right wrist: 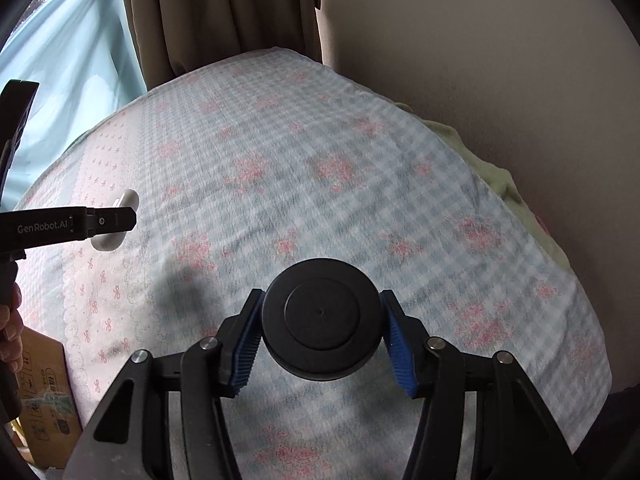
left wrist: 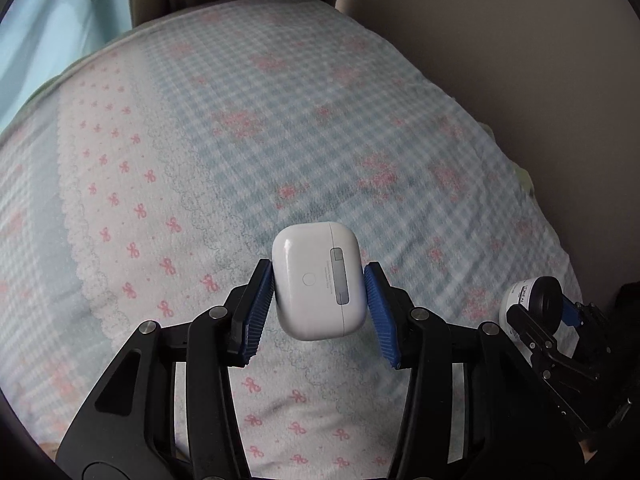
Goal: Organize rigid objects
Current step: 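Carry the earbud case and black-lidded jar into the cardboard box and release both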
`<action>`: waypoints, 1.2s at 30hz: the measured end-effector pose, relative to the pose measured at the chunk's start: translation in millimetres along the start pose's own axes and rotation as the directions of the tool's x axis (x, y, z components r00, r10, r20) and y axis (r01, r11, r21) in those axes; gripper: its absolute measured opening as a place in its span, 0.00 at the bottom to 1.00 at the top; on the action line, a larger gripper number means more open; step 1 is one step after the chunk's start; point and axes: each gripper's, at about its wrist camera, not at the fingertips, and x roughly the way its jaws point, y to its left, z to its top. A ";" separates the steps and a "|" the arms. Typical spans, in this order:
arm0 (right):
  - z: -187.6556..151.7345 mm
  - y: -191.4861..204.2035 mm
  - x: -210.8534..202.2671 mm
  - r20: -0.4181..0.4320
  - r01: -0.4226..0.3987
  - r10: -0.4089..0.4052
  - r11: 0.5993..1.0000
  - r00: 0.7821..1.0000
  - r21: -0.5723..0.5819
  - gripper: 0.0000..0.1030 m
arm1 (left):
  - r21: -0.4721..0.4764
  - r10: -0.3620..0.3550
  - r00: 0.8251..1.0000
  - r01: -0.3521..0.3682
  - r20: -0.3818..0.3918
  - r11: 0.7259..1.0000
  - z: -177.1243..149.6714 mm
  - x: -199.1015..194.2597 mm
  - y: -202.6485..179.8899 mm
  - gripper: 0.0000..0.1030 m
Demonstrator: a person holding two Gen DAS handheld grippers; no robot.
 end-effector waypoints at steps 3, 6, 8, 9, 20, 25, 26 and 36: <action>13.1 7.4 -24.3 0.028 -0.015 0.016 0.999 0.999 -0.029 0.51 | -0.030 -0.006 0.999 0.007 0.036 1.000 0.0 -38.2 2.8 0.42; 26.7 19.7 -51.7 0.050 -0.033 0.036 0.997 0.998 -0.068 0.51 | -0.065 -0.003 0.998 0.007 0.068 0.998 -4.0 -80.4 10.9 0.42; 34.7 30.5 -70.7 0.058 -0.050 0.056 0.994 0.997 -0.094 0.51 | -0.090 0.004 0.996 0.005 0.090 0.996 -8.5 -108.0 18.5 0.42; 37.8 36.9 -80.6 0.063 -0.057 0.064 0.993 0.996 -0.108 0.51 | -0.104 0.009 0.995 0.002 0.101 0.995 -11.9 -121.6 22.9 0.42; 46.2 139.3 -155.3 0.020 -0.239 0.251 0.943 0.968 -0.231 0.51 | -0.254 0.110 0.983 -0.069 0.149 0.965 -79.4 -247.5 101.7 0.42; 34.7 197.3 -170.9 -0.034 -0.329 0.333 0.902 0.942 -0.281 0.51 | -0.345 0.161 0.978 -0.107 0.132 0.933 -124.7 -286.1 149.4 0.42; 32.4 209.0 -172.9 -0.050 -0.345 0.346 0.893 0.937 -0.290 0.51 | -0.364 0.170 0.977 -0.113 0.128 0.925 -134.6 -291.9 159.2 0.42; -3.0 296.7 -175.6 -0.161 -0.399 0.365 0.853 0.917 -0.336 0.51 | -0.464 0.206 0.976 -0.153 0.066 0.872 -219.0 -312.3 242.2 0.42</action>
